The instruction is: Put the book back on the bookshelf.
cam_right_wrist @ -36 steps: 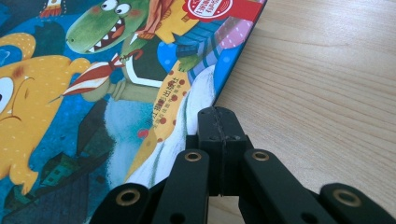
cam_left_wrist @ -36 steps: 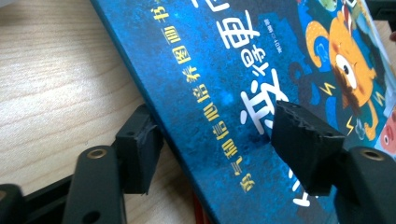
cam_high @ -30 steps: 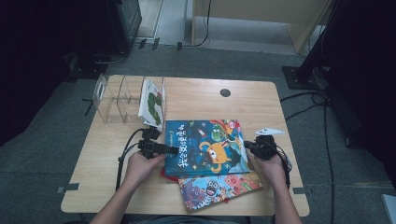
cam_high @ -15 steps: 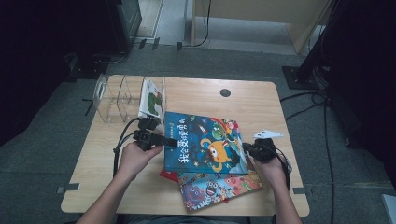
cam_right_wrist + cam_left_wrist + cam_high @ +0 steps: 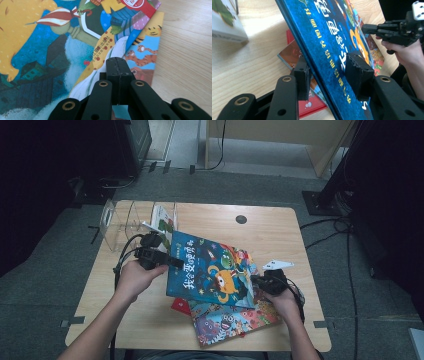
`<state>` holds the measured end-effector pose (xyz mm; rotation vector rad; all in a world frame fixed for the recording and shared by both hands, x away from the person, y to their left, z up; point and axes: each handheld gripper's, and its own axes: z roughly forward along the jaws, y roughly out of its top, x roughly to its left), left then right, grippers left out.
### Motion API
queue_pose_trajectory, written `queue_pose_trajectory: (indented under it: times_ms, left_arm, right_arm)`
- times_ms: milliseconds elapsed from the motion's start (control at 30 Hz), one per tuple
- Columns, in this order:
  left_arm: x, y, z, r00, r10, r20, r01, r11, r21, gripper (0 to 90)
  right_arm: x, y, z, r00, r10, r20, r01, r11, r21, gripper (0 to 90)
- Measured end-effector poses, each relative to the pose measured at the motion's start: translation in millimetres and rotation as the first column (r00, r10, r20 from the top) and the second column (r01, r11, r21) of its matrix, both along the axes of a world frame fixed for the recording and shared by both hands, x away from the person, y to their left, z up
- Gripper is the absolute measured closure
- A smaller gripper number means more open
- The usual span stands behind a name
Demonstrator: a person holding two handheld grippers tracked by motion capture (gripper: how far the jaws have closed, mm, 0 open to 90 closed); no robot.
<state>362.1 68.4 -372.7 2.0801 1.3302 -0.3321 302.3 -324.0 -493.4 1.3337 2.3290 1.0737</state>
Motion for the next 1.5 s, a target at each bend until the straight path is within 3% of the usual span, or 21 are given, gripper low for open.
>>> queue_pose_trajectory:
  times_ms: [133, 200, 300, 400, 567, 767, 867, 900, 1233, 1367, 1500]
  left_arm:
    - [4.3, 0.4, 10.1, 1.0, 0.001, -0.008, -0.001, 1.0, 0.008, 60.2]
    - [11.3, 1.5, 17.9, 0.9992, 0.004, -0.04, -0.003, 0.9999, 0.01, 61.8]
    - [15.3, 0.8, 24.7, 0.9987, -0.009, -0.05, 0.009, 0.9999, 0.013, 63.2]
    - [18.4, 0.7, 30.8, 0.9977, -0.026, -0.063, 0.025, 0.9996, -0.011, 65.1]
    - [24.2, -1.8, 36.6, 0.9959, -0.024, -0.087, 0.023, 0.9997, -0.007, 66.9]
    - [33.2, -12.7, 42.8, 0.9886, -0.06, -0.138, 0.056, 0.9979, -0.032, 72.4]
    - [38.6, -13.3, 48.5, 0.9833, -0.085, -0.161, 0.076, 0.9951, -0.063, 76.6]
    - [41.3, -13.4, 53.6, 0.9808, -0.096, -0.17, 0.088, 0.9948, -0.05, 77.6]
    - [38.0, 1.8, 80.9, 0.9762, -0.12, -0.181, 0.123, 0.9924, 0.005, 83.5]
    - [28.8, 6.2, 96.6, 0.972, -0.162, -0.17, 0.176, 0.982, 0.069, 83.8]
    - [20.5, 16.8, 102.8, 0.9749, -0.164, -0.15, 0.179, 0.9798, 0.09, 83.8]
  right_arm:
    - [0.1, 4.8, 0.1, 0.9999, 0.016, -0.003, -0.016, 0.9999, 0.001, 90.0]
    - [0.2, 9.8, -0.1, 0.9996, 0.028, -0.005, -0.028, 0.9996, 0.006, 90.0]
    - [0.9, 14.2, 0.1, 0.9991, 0.041, -0.003, -0.041, 0.9991, 0.003, 90.0]
    - [1.2, 17.7, 0.0, 0.9987, 0.05, -0.001, -0.05, 0.9987, 0.002, 90.0]
    - [1.3, 23.4, 0.2, 0.9979, 0.065, 0.0, -0.065, 0.9979, -0.002, 90.0]
    - [0.5, 36.5, -0.3, 0.9939, 0.111, 0.004, -0.111, 0.9939, -0.001, 90.0]
    - [0.3, 41.8, 0.1, 0.9907, 0.134, 0.022, -0.133, 0.9908, -0.024, 89.8]
    - [1.3, 40.8, 0.0, 0.9886, 0.149, 0.024, -0.148, 0.9888, -0.015, 81.6]
    - [2.1, 14.0, 6.8, 0.9959, 0.066, 0.061, -0.07, 0.9962, 0.052, 74.7]
    - [3.2, 16.5, 5.8, 0.9955, 0.073, 0.061, -0.076, 0.9958, 0.05, 71.6]
    - [4.1, 23.1, 4.6, 0.9924, 0.096, 0.077, -0.099, 0.9942, 0.041, 60.3]
